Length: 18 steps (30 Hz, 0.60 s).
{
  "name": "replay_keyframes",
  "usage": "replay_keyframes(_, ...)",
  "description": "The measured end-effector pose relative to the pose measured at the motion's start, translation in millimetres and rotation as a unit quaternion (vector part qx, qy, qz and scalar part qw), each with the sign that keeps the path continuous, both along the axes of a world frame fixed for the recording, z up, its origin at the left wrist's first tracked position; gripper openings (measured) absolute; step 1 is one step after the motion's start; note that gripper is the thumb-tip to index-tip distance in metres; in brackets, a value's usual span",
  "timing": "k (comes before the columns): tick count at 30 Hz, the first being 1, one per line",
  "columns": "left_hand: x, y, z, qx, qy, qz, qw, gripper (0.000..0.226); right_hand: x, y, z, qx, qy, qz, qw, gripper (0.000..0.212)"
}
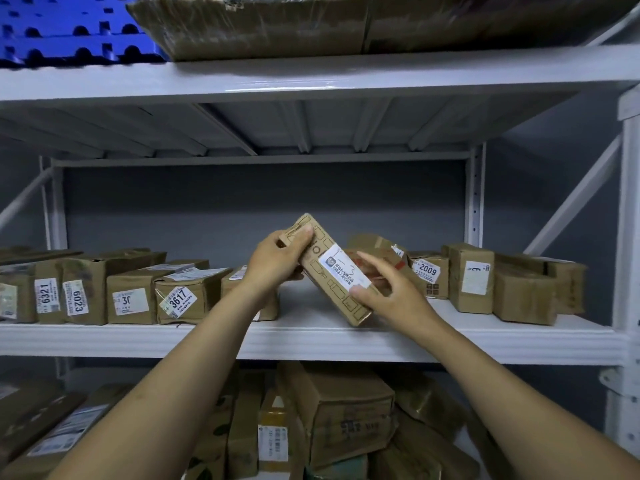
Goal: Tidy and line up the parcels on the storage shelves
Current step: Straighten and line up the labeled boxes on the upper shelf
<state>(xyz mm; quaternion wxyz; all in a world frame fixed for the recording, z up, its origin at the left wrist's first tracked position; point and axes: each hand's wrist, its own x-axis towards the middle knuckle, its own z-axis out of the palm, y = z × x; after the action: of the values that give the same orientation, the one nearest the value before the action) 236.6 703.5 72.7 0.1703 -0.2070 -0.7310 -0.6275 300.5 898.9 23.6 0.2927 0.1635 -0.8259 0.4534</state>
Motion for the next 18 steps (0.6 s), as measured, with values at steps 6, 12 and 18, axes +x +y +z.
replay_keyframes(6,-21.7,16.9,14.2,0.046,-0.008,0.04,0.998,0.07,0.6,10.3,10.0,-0.046,-0.057,0.093,0.993,0.068)
replay_keyframes(12,-24.5,21.9,0.8,-0.071,-0.026,0.033,0.997,0.046,-11.7,-0.8,13.3,-0.086,-0.018,0.077,0.993,0.062)
replay_keyframes(18,-16.0,2.6,-13.3,-0.086,-0.026,-0.067,0.994,0.031,-33.1,-11.3,12.8,-0.023,-0.018,0.029,0.999,0.042)
